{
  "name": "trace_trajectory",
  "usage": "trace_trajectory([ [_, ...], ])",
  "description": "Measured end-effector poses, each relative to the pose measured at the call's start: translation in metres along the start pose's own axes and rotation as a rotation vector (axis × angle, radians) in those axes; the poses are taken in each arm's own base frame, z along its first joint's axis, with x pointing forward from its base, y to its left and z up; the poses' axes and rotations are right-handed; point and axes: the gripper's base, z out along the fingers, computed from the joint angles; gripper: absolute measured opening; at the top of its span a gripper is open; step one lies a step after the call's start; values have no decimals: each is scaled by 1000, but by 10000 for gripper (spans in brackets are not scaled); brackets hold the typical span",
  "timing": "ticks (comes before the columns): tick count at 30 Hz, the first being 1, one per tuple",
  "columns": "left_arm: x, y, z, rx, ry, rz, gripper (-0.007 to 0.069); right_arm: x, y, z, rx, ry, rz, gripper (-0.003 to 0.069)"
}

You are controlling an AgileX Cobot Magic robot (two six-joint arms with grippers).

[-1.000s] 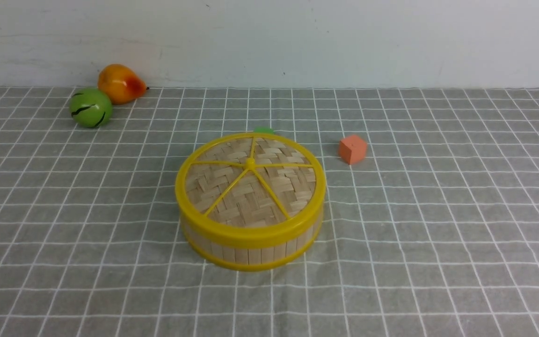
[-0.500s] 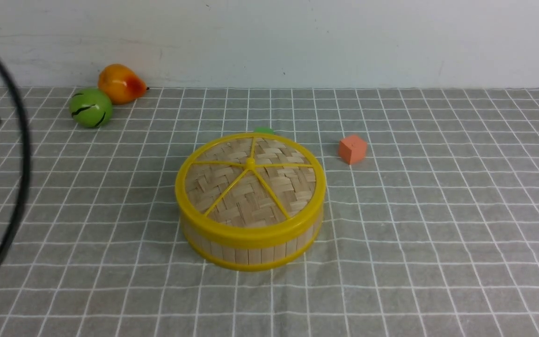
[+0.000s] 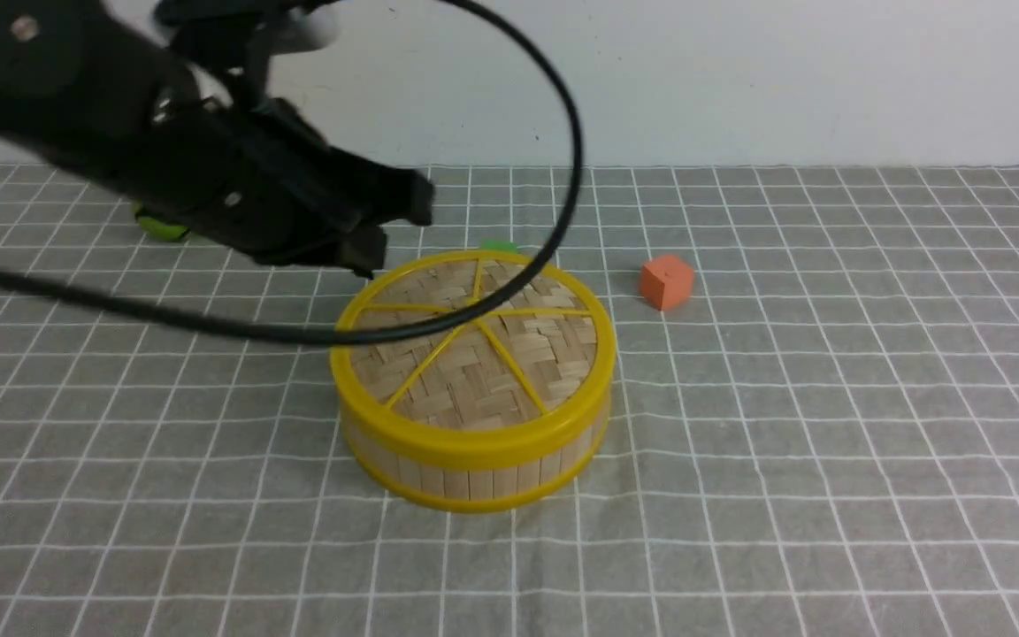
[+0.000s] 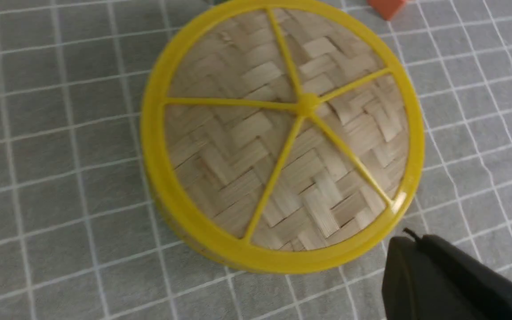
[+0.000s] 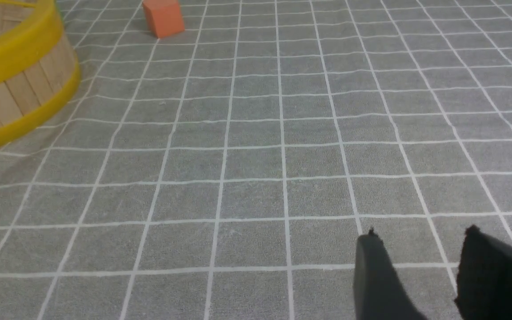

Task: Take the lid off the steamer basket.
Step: Use the left arm to lift the lid of the steamer

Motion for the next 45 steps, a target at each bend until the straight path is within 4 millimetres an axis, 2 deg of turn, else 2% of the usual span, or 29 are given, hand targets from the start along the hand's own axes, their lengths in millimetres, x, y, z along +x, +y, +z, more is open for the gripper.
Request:
trace_trajectory([
  [3, -24, -11, 23, -10, 85, 52, -13, 0, 0, 0, 0, 0, 0, 241],
  [5, -30, -12, 31, -26, 108, 67, -12, 0, 0, 0, 0, 0, 0, 241],
  [6, -37, -13, 42, -46, 121, 87, -5, 0, 0, 0, 0, 0, 0, 241],
  [9, -46, -12, 66, -83, 145, 115, 90, 0, 0, 0, 0, 0, 0, 241],
  [10, -47, -11, 70, -86, 147, 116, 99, 0, 0, 0, 0, 0, 0, 241],
  [13, -48, -8, 101, -108, 183, 134, 289, 0, 0, 0, 0, 0, 0, 241],
  [15, -47, -7, 110, -111, 196, 135, 343, 0, 0, 0, 0, 0, 0, 241],
  [17, -42, -4, 132, -119, 233, 136, 405, 0, 0, 0, 0, 0, 0, 241],
  [21, -36, -1, 151, -132, 277, 122, 416, 0, 0, 0, 0, 0, 0, 241],
  [28, -37, -1, 152, -139, 277, 108, 353, 0, 0, 0, 0, 0, 0, 241],
  [33, -37, -4, 152, -144, 267, 123, 342, 0, 0, 0, 0, 0, 0, 241],
  [40, -36, -36, 156, -200, 153, 319, 341, 0, 0, 0, 0, 0, 0, 241],
  [45, -33, -33, 166, -254, 154, 306, 340, 0, 0, 0, 0, 0, 0, 241],
])
